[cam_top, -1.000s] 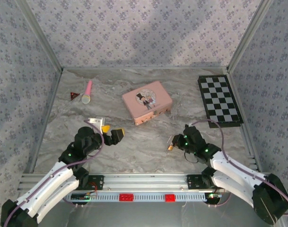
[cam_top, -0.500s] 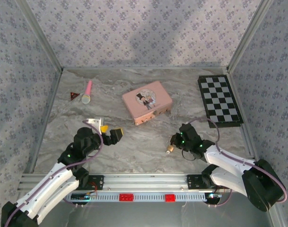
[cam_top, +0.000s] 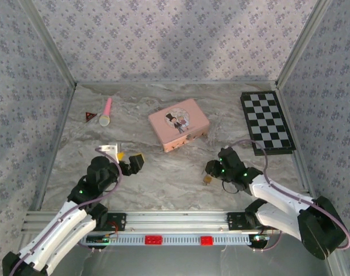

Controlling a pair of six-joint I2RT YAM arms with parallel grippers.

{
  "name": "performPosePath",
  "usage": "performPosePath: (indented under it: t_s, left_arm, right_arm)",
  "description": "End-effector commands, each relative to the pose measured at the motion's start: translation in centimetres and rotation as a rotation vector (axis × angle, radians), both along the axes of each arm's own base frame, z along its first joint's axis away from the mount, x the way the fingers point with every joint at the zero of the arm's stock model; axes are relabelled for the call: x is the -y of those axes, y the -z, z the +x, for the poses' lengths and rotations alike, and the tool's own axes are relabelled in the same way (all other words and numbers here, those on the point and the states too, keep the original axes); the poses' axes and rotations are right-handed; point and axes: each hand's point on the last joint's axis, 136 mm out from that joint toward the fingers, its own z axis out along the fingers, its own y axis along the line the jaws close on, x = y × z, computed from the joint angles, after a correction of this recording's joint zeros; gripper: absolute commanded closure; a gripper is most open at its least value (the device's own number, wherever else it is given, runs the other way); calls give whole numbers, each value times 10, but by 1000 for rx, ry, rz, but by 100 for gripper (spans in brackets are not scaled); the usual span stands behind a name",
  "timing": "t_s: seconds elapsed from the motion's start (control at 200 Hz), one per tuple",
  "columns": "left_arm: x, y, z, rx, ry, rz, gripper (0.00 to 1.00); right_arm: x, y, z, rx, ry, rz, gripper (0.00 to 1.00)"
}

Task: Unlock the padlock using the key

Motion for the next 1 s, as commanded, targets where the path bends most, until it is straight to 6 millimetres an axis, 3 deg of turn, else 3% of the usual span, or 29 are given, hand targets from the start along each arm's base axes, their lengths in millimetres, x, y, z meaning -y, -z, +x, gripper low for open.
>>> performPosePath:
  t_s: [0.0,0.13,0.2,0.225,0.34,0.5,0.665,0.795,0.994]
  left_arm:
    - [-16,-11,6,4,-83,17,0]
    - [-17,-15,7,9,-92,6,0]
    - [-23,-16,11,11,-126,36,0]
    - [-28,-17,14,11,-152,66,0]
    - [-64,-32,33,8,-357,226,0]
    - [-70,-62,62,98,-435,282,0]
    - [-93,-78,83,130,-574,460,0]
    - [-118,-75,92,118,-693,610,0]
    - [-160,-37,90,106,-842,702,0]
  right_arm:
    - [9,-13,3,23,-1,-61,64]
    - [12,-22,5,47,-2,-73,57]
    - [8,-31,3,58,-60,-77,37]
    - [9,-35,3,76,-121,-123,34]
    - [44,-68,23,120,-107,-358,32]
    - [57,-120,57,298,-88,-444,29]
    - [95,-156,86,472,52,-591,11]
    - [130,-160,93,506,188,-643,7]
    - [181,-141,89,466,385,-671,4]
